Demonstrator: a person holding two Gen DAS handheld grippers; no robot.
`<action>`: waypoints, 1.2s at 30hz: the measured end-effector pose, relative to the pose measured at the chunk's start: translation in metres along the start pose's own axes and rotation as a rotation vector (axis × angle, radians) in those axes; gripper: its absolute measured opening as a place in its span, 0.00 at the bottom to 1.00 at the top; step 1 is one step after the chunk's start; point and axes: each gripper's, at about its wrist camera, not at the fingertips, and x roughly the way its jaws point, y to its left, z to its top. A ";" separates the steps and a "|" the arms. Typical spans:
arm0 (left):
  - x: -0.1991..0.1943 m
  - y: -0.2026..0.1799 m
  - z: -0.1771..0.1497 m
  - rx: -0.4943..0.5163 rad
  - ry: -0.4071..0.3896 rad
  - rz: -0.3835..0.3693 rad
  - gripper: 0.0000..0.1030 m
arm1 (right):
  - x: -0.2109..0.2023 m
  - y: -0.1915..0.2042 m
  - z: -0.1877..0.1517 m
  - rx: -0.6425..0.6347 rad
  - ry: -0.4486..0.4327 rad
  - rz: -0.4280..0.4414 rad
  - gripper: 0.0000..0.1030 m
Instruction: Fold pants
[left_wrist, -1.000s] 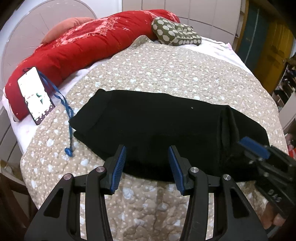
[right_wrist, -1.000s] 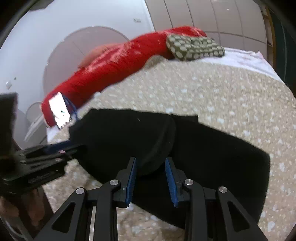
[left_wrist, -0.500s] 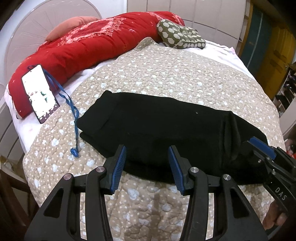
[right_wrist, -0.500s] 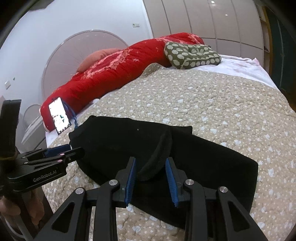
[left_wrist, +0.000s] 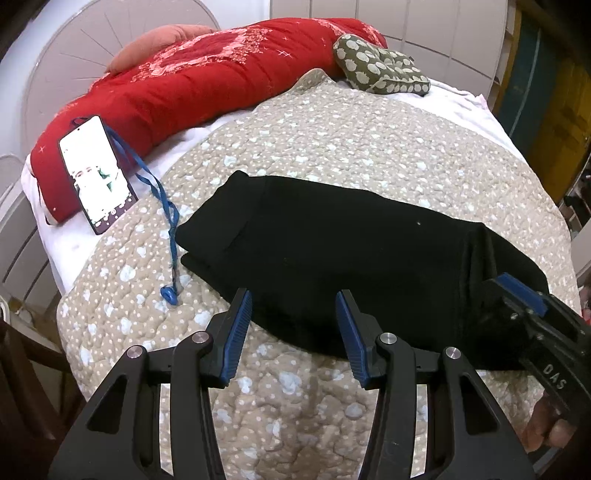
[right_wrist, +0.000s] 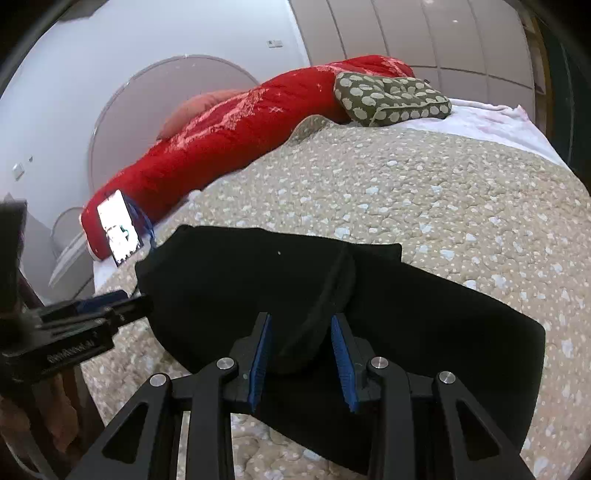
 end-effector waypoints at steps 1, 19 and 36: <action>0.000 0.001 0.001 -0.003 0.002 0.000 0.46 | -0.002 0.000 0.000 -0.001 -0.004 -0.005 0.32; 0.018 0.029 -0.006 -0.095 0.047 0.006 0.45 | 0.007 0.013 0.010 -0.046 -0.009 0.041 0.37; 0.027 0.053 -0.005 -0.197 0.066 -0.036 0.46 | 0.036 0.035 0.028 -0.095 0.032 0.089 0.37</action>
